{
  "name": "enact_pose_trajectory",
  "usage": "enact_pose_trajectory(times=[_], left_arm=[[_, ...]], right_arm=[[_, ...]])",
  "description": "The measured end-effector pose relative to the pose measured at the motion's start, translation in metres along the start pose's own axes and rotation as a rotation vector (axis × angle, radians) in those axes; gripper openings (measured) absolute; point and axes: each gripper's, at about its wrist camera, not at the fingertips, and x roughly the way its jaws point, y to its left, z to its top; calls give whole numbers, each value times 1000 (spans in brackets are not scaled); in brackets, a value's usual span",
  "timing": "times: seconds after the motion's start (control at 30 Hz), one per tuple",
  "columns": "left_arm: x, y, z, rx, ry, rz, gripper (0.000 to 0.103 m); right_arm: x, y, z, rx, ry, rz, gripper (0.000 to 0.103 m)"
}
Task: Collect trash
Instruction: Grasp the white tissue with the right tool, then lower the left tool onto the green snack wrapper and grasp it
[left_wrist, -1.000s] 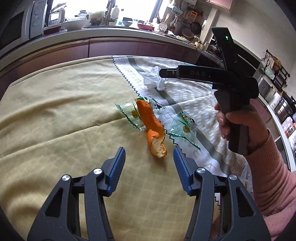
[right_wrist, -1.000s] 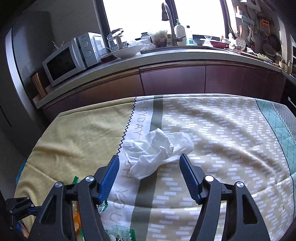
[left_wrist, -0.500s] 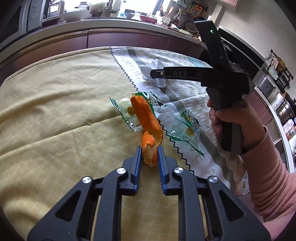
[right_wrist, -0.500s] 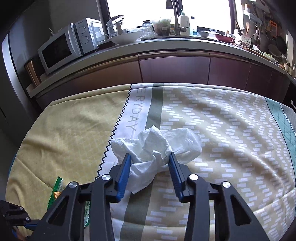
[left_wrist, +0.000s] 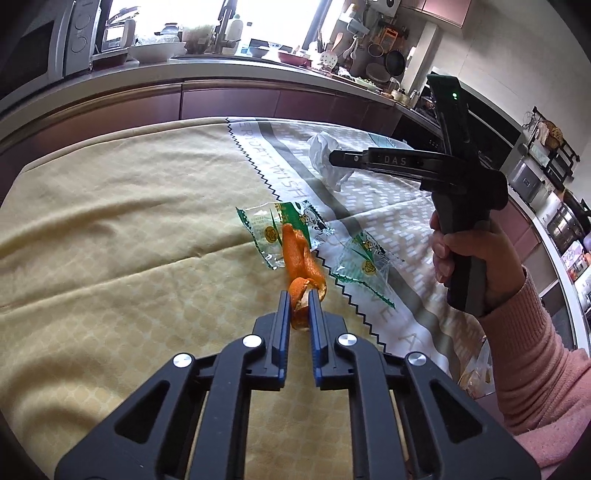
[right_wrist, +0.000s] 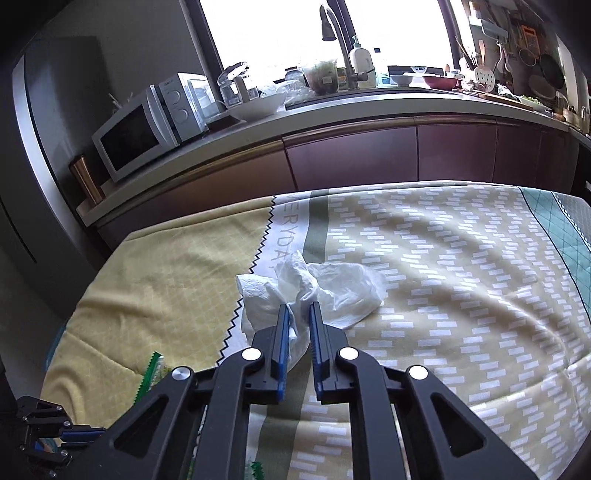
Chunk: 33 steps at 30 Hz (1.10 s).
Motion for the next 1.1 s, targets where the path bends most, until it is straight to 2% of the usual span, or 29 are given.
enact_pose_trajectory(times=[0.33,0.37,0.4,0.47,0.67,0.8,1.1], left_arm=[[-29,17,-7,-25,-41,-7,9],[-27,17,-8,-26,-31,-8,13],[-26,19,-8,-32,-21,-16,29],[-23,21,-11,-31,-16,-31,48],[-6,19,-16,-8,21,2,48],[6,23,-19,-25,54,15,37],[5,23,-20,-32,46,17,32]], right_arm=[[-40,12,-1,26,-81,105,10],[-43,14,-2,29,-85,116,10],[-45,15,-3,29,-87,123,10],[-47,19,-6,27,-87,136,10],[-50,29,-14,22,-83,164,10],[-51,33,-15,19,-83,179,10],[-51,33,-21,32,-74,191,10]])
